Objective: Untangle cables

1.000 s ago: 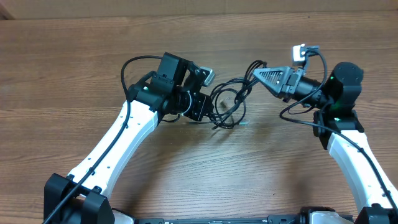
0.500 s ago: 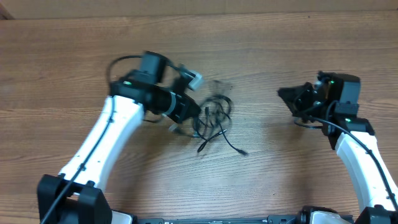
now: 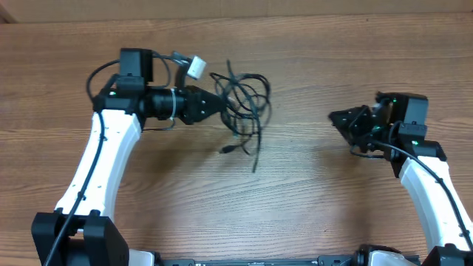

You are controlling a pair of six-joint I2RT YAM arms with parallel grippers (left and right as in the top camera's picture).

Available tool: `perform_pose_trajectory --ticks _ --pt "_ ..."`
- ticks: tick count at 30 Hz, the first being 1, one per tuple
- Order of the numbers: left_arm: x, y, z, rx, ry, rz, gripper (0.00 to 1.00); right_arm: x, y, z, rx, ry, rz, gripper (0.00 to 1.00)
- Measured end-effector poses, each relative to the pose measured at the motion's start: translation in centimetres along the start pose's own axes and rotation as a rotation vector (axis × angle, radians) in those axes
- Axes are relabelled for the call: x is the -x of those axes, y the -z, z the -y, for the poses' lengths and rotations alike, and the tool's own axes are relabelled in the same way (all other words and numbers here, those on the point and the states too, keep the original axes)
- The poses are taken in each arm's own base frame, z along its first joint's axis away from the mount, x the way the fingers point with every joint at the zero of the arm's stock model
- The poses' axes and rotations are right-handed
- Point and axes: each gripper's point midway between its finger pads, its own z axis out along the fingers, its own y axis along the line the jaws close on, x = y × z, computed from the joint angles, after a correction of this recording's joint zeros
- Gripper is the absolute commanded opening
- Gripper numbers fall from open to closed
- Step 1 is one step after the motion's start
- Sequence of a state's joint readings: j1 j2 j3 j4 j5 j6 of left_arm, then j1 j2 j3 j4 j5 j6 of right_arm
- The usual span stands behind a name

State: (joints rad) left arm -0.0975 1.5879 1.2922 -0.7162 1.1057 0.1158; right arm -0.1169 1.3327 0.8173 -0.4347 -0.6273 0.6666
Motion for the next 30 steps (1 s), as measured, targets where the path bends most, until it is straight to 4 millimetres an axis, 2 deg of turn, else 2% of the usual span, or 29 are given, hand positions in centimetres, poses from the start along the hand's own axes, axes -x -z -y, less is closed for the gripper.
perform_pose_trajectory --ticks 4,8,14,17,19,21,23,27,30 --pt "-0.7 -2.0 2.1 -0.061 -0.074 -0.044 0.04 -3.3 -0.9 -3.0 0.114 0.157 -0.127 0.38" --pt "-1.6 -3.6 3.0 -0.063 -0.114 -0.091 0.04 -6.1 -1.6 -5.6 0.208 0.307 -0.205 0.47" --pt "-1.8 -4.1 3.1 -0.051 -0.134 -0.104 0.04 -6.9 -1.9 -9.1 0.328 0.469 -0.182 0.45" --pt "-1.8 -4.1 3.0 -0.049 -0.137 -0.104 0.04 -7.1 -1.9 -10.1 0.362 0.497 -0.177 0.26" --pt "-1.8 -4.1 3.0 -0.048 -0.137 -0.104 0.04 -7.4 -1.9 -10.6 0.382 0.509 -0.182 0.09" --pt "-1.8 -4.1 3.0 -0.046 -0.137 -0.105 0.04 -7.6 -2.0 -10.6 0.377 0.501 -0.188 0.04" --pt "-1.7 -4.1 3.0 -0.046 -0.139 -0.102 0.06 -7.7 -2.2 -10.0 0.342 0.468 -0.192 0.04" --pt "-0.6 -3.9 3.4 -0.075 -0.157 -0.06 0.08 -7.5 -3.0 -7.2 0.192 0.355 -0.187 0.04" --pt "1.6 -2.3 3.9 -0.146 -0.188 0.024 0.09 -7.1 -3.3 -5.0 0.065 0.29 -0.156 0.04"
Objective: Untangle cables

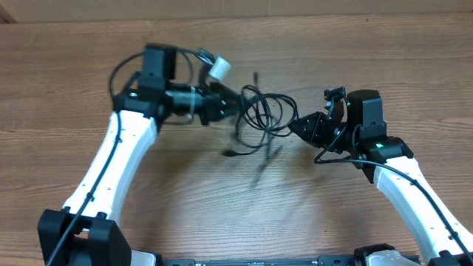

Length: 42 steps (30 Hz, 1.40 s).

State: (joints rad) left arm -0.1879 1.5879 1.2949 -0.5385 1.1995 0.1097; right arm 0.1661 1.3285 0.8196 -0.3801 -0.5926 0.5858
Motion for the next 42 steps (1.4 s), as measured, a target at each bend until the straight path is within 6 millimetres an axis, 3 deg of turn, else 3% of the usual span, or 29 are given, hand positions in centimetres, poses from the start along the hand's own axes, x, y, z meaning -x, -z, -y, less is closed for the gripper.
perform_pose_trajectory --ticks 2,5,7,10,13,19,24,29,34,36,38,40,41,42 --pt "1.5 1.9 0.0 -0.033 -0.01 0.062 0.1 -0.1 0.1 1.5 -0.079 -0.037 0.014 0.04" --pt "2.7 5.2 -1.0 -0.02 0.038 0.132 0.49 0.3 0.4 3.6 -0.185 -0.084 0.053 0.05" --pt "2.5 6.5 -1.7 0.002 0.104 0.149 0.57 0.7 0.5 4.1 -0.216 -0.09 0.079 0.08" --pt "1.3 6.7 -2.6 0.046 0.234 0.129 0.84 1.0 0.7 4.7 -0.247 -0.1 0.101 0.2" --pt "-0.4 6.2 -3.5 0.121 0.334 0.081 0.99 1.1 0.8 4.9 -0.258 -0.103 0.11 0.34" --pt "-2.1 4.5 -4.7 0.248 0.373 -0.002 1.0 1.2 0.8 4.9 -0.261 -0.109 0.113 0.48" --pt "-3.1 2.3 -5.6 0.368 0.417 -0.058 1.0 1.2 0.8 4.9 -0.262 -0.113 0.116 0.67" --pt "-3.5 -0.2 -5.9 0.48 0.452 -0.081 1.0 1.8 1.2 5.4 -0.267 -0.127 0.137 0.68" --pt "-3.7 -2.9 -6.6 0.582 0.47 -0.071 0.99 2.6 2.8 7.8 -0.311 -0.228 0.167 0.69" --pt "-3.9 -3.9 -7.4 0.616 0.491 -0.064 0.89 2.5 3.5 8.9 -0.337 -0.274 0.165 0.69" --pt "-3.9 -5.1 -8.5 0.635 0.499 -0.045 0.69 2.1 4.0 9.9 -0.364 -0.31 0.154 0.69" --pt "-4.2 -6.8 -10.0 0.644 0.499 -0.039 0.63 1.7 4.4 10.6 -0.387 -0.342 0.144 0.7" --pt "-4.5 -7.5 -10.7 0.645 0.503 -0.042 0.52 1.4 4.6 11.0 -0.402 -0.355 0.138 0.73" --pt "-5.5 -8.8 -11.9 0.653 0.516 -0.055 0.51 1.2 4.8 11.3 -0.415 -0.365 0.134 0.76"
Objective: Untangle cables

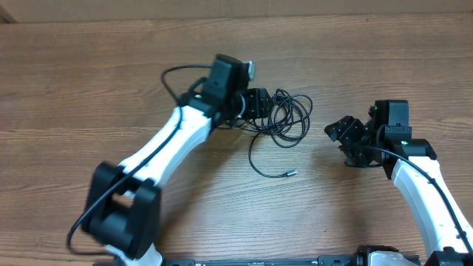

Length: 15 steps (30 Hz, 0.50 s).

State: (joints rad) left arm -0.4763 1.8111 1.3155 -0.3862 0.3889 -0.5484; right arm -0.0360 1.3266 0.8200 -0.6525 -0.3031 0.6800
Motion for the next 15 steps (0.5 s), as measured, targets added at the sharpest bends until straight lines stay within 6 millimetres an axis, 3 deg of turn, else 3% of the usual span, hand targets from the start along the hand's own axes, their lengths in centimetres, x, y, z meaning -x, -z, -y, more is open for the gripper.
perform_pose_trajectory --ticks 5,15 --pt "-2.3 -5.9 -0.7 -0.008 -0.009 -0.065 0.54 -0.3 0.0 0.9 -0.039 -0.013 -0.006 0.78" --pt "-2.0 -9.1 -2.2 0.017 -0.019 -0.022 0.49 -0.3 0.0 1.1 -0.048 -0.014 -0.005 0.79"
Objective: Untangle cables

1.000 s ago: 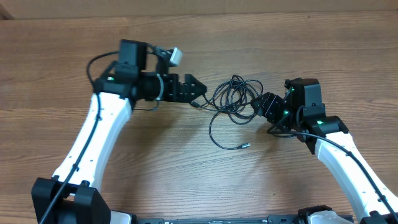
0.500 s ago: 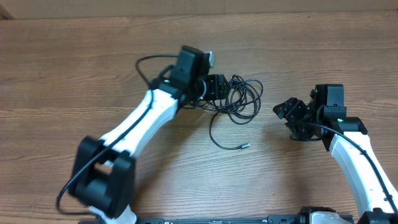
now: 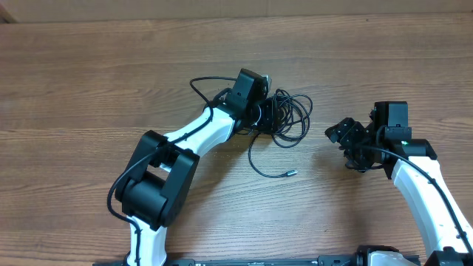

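A tangle of thin black cables (image 3: 290,118) lies in loops on the wooden table, right of centre at the back. One loose end (image 3: 255,159) curls toward the front and ends in a small plug (image 3: 290,173). My left gripper (image 3: 269,115) is buried in the left side of the tangle, and its dark fingers appear shut on the strands, though they blend into the cable. To the right my right gripper (image 3: 337,134) stands apart from the tangle, its fingers spread with nothing between them.
The left arm (image 3: 199,137) stretches diagonally from the front left up to the tangle. The right arm (image 3: 421,177) rises along the right edge. Bare wooden table (image 3: 89,89) lies around the cables.
The left gripper has shifted a little right and lower into the tangle, and the left arm's elbow now sits further right. Tangle, loose end and right gripper stay as they were.
The left gripper first held the tangle at the back left, with the right gripper far off. Then the tangle was further right and the right gripper was at its right edge. Later the tangle lay right of centre with a loose end trailing and the right gripper drawn back.
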You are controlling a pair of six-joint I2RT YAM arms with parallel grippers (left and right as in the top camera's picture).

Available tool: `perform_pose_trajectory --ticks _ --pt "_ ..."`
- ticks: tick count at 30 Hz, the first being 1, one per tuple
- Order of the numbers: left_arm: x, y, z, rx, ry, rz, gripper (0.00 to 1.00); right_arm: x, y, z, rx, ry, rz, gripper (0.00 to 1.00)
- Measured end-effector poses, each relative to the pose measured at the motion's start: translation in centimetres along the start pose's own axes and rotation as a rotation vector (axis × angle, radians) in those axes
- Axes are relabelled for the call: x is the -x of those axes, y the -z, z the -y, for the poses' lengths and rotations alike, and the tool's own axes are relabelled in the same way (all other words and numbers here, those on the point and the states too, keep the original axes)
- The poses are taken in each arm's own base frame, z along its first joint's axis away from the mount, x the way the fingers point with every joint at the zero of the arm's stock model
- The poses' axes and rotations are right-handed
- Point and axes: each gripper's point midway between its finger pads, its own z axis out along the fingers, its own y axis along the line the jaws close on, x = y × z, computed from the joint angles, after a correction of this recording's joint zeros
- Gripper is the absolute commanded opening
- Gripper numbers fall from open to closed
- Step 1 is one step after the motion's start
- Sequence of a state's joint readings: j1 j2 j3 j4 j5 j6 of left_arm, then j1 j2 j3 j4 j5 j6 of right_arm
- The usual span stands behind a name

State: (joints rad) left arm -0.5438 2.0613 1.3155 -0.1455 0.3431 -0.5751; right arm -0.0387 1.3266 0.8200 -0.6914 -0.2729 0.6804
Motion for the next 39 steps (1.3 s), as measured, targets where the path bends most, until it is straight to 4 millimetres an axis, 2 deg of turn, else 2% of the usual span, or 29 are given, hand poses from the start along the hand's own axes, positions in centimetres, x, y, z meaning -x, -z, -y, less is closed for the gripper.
perform_pose_trajectory --ticks 5,6,8,10,18,21,25,28,30,33,36,37,38,39 --pt "0.7 -1.1 -0.4 -0.004 -0.009 0.041 0.39 0.0 0.0 0.0 0.0 -0.001 -0.001 0.8" --pt "0.8 -1.3 -0.5 -0.002 -0.009 0.046 0.34 0.0 0.0 0.0 -0.002 -0.001 -0.001 0.8" --pt "0.9 -1.7 -0.9 0.008 -0.002 0.052 0.15 -0.1 0.0 0.1 -0.003 -0.001 -0.003 0.79" --pt "0.8 -1.9 -1.4 0.029 0.006 0.054 0.04 -0.1 0.0 0.1 -0.006 -0.002 -0.006 0.8" --pt "0.4 -1.6 -1.4 0.026 0.017 0.03 0.04 -0.7 0.0 0.7 -0.027 -0.013 -0.029 0.8" --pt "0.3 0.4 -1.0 0.032 0.021 0.006 0.04 -1.2 0.0 0.9 -0.035 -0.014 -0.05 0.83" --pt "1.7 6.7 1.2 0.027 -0.042 0.031 0.04 -2.4 0.2 -0.8 0.068 0.061 -0.121 0.83" --pt "3.0 11.7 3.6 -0.002 -0.097 0.097 0.04 -3.2 0.3 -2.8 0.166 0.12 -0.162 0.83" --pt "3.3 14.1 4.9 -0.025 -0.125 0.126 0.04 -4.1 0.4 -4.7 0.234 0.18 -0.182 0.83" --pt "2.7 15.5 6.3 -0.055 -0.152 0.117 0.04 -5.7 0.4 -7.4 0.314 0.266 -0.202 0.84" --pt "1.6 15.3 6.8 -0.079 -0.156 0.073 0.04 -6.8 0.6 -10.4 0.403 0.315 -0.196 0.83" --pt "1.3 15.2 7.0 -0.092 -0.154 0.056 0.04 -7.0 0.7 -11.2 0.426 0.319 -0.194 0.78" --pt "1.0 15.2 7.3 -0.109 -0.157 0.045 0.04 -7.2 0.8 -11.8 0.44 0.308 -0.193 0.59" --pt "0.8 15.2 7.7 -0.135 -0.161 0.032 0.04 -7.4 0.8 -12.5 0.452 0.287 -0.19 0.48"
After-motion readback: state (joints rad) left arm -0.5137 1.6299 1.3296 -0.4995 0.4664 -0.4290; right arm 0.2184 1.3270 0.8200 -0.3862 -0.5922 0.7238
